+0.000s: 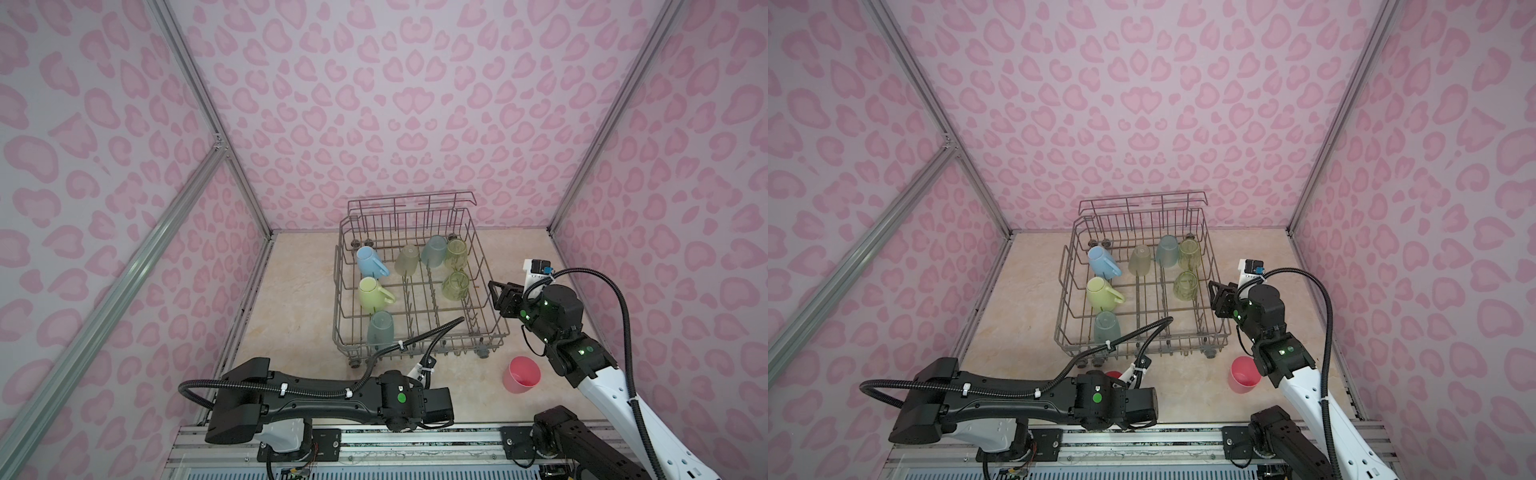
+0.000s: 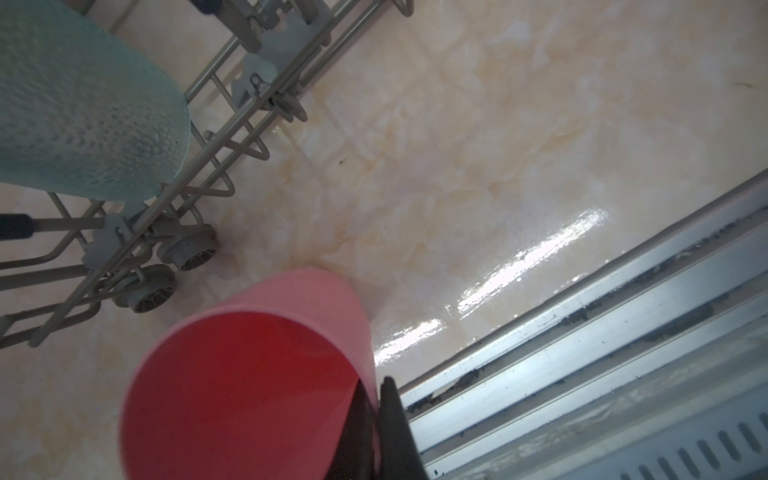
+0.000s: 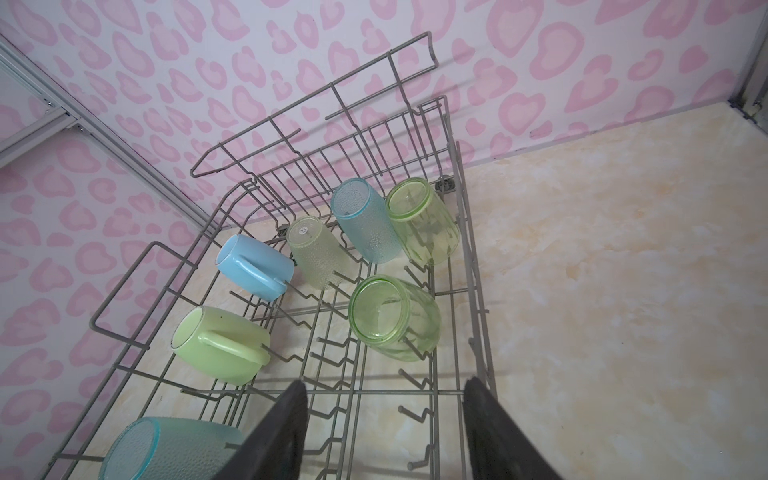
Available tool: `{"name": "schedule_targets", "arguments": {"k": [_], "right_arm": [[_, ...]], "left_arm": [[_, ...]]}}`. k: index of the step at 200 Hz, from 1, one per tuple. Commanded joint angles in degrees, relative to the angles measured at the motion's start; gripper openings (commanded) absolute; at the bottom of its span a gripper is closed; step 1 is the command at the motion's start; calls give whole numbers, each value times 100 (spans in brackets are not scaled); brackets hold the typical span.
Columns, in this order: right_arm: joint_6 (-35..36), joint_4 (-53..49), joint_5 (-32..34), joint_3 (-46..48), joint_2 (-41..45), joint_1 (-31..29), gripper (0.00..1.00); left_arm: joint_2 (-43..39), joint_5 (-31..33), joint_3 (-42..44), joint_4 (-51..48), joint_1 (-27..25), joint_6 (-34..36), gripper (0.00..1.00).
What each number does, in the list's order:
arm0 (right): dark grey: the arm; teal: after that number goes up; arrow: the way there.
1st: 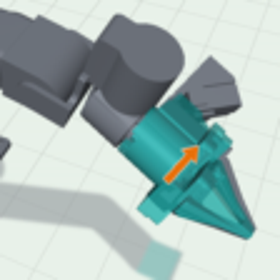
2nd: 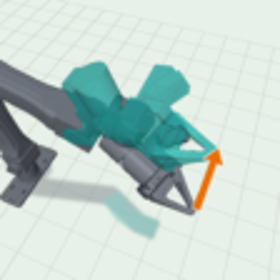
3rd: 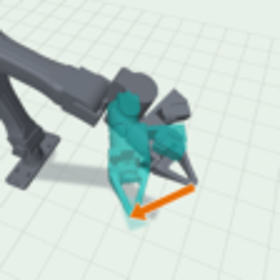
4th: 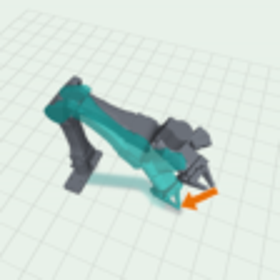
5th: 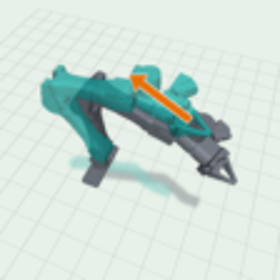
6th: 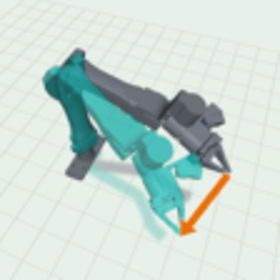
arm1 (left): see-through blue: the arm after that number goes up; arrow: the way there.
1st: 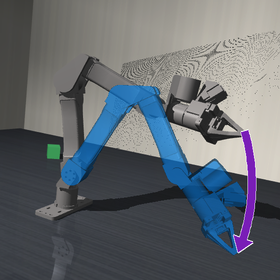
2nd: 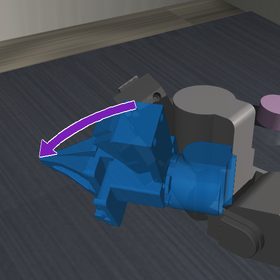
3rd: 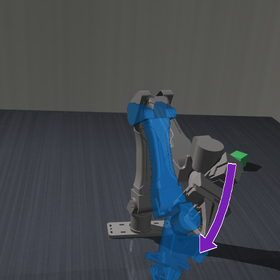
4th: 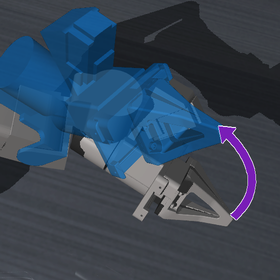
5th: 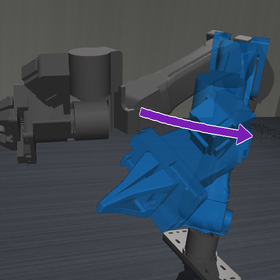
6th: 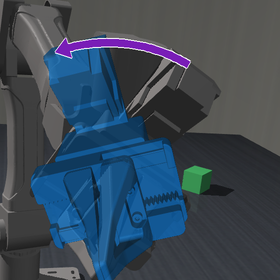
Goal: Load the cups into the dish rack
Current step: 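Lift the pink cup with the left gripper toward the rack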
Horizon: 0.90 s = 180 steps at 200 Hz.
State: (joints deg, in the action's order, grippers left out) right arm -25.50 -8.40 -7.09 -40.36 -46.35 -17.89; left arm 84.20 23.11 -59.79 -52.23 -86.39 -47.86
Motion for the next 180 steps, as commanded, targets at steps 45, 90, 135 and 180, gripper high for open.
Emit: {"name": "schedule_targets", "arguments": {"k": [45,90,135,180], "right_arm": [[-57,272,78,154,-56,-12,59],[91,155,328,99,-206,-71,59],[132,180,542,151,-307,-63,59],[145,65,510,-44,-618,-71,59]], "left_arm": [[-332,291,-400,81,-185,425,4],[-555,20,-896,354,-190,981,4],[-762,-232,-1609,475,-92,1542,4],[-1193,-829,-1694,1004,458,1942,4]]}}
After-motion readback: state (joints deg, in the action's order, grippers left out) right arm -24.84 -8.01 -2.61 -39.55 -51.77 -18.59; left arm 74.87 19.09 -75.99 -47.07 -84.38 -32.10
